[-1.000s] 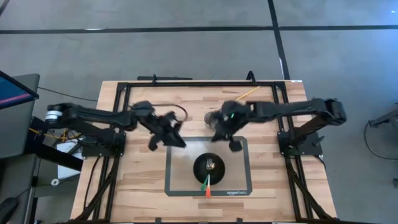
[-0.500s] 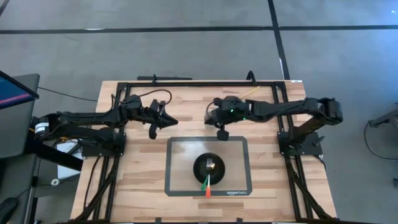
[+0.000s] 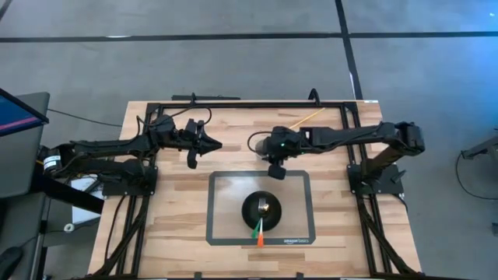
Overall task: Pick & Place Utensil
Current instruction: Put the white cup to the top right of the black bowl on the transparent mat, then put the yellow straw into the white cup on the transparent mat
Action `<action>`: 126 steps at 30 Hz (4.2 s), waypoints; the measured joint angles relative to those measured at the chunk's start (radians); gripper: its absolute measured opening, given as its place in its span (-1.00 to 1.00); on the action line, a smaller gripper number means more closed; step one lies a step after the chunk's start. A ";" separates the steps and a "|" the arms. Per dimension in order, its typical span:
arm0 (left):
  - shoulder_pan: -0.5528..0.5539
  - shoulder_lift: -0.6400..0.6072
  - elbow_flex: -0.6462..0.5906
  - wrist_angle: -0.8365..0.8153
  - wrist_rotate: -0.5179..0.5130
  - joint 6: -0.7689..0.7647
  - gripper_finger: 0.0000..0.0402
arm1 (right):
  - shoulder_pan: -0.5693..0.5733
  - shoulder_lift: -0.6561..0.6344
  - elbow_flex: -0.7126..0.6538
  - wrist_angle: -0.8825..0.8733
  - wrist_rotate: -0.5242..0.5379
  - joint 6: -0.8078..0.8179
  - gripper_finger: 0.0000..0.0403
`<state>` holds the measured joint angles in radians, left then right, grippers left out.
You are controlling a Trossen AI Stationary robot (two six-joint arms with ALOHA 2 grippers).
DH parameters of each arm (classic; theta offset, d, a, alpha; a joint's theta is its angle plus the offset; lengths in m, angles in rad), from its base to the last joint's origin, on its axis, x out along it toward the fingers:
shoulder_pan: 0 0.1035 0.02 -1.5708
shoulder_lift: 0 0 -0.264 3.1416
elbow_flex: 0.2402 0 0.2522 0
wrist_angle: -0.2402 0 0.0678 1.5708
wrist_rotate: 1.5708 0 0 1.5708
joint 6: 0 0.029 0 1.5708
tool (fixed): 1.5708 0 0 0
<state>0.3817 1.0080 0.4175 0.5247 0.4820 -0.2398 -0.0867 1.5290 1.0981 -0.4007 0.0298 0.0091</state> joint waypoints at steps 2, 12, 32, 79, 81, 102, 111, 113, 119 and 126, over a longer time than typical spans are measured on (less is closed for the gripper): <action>0.000 0.000 0.000 0.000 0.000 0.000 -0.81 | 0.000 0.029 0.000 0.002 0.001 0.033 -0.58; 0.000 0.000 0.000 0.093 -0.003 0.000 -0.80 | -0.026 0.152 -0.001 0.002 0.133 0.053 -0.51; 0.000 0.000 0.001 0.147 -0.003 -0.003 -0.80 | 0.094 0.032 0.000 -0.182 0.194 0.308 -0.96; 0.000 0.001 0.001 0.149 -0.003 0.000 -0.80 | 0.370 0.036 0.239 -0.720 0.244 0.599 -0.52; 0.000 0.001 0.001 0.149 -0.003 0.000 -0.80 | 0.345 0.032 0.242 -0.751 0.297 0.553 -0.52; 0.000 0.001 0.001 0.165 -0.003 0.000 -0.80 | -0.437 0.036 0.090 -0.380 -0.147 -0.379 -0.52; 0.000 0.001 0.001 0.154 -0.003 0.000 -0.80 | -0.567 0.134 -0.013 -0.180 -0.215 -0.554 -0.52; -0.001 0.001 0.001 0.149 -0.003 0.000 -0.80 | -0.570 0.189 -0.013 -0.181 -0.210 -0.562 -0.52; -0.001 0.001 0.001 0.149 -0.003 0.000 -0.80 | -0.570 0.333 0.029 -0.181 -0.081 -0.570 -0.52; -0.001 0.001 0.001 0.149 -0.003 0.000 -0.80 | -0.569 0.371 0.096 -0.190 -0.079 -0.622 -0.52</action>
<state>0.3805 1.0088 0.4187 0.6738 0.4793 -0.2401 -0.6559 1.8995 1.1941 -0.5912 -0.0490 -0.6127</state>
